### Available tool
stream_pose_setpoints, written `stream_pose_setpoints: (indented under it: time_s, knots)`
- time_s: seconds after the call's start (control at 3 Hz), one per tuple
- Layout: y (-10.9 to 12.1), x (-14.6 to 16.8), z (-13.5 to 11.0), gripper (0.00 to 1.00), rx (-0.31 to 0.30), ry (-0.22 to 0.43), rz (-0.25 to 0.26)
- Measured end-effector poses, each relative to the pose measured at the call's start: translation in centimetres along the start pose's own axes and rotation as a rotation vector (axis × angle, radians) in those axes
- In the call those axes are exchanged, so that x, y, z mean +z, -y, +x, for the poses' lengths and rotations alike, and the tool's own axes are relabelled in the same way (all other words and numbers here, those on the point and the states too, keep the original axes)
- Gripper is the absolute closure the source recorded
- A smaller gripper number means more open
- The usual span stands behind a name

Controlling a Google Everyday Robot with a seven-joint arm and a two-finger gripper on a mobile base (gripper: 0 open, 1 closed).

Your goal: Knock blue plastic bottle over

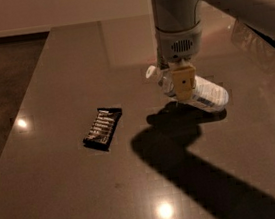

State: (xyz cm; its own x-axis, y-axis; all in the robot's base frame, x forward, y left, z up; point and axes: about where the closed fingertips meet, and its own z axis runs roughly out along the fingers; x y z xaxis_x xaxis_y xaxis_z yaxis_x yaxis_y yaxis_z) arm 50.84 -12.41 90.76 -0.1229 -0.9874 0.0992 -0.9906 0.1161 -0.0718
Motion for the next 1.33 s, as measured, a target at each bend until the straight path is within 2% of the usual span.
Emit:
stream_pose_setpoints:
  time_s: [0.33, 0.67, 1.0, 1.33]
  knots:
    - [0.6, 0.9, -0.1, 0.35, -0.04, -0.018, -0.015]
    - [1.1, 2.2, 0.6, 0.12, -0.053, -0.016, -0.053]
    - [1.5, 3.1, 1.6, 0.0, -0.039, 0.024, -0.094]
    - [2.3, 3.1, 1.0, 0.0, -0.037, 0.046, -0.058]
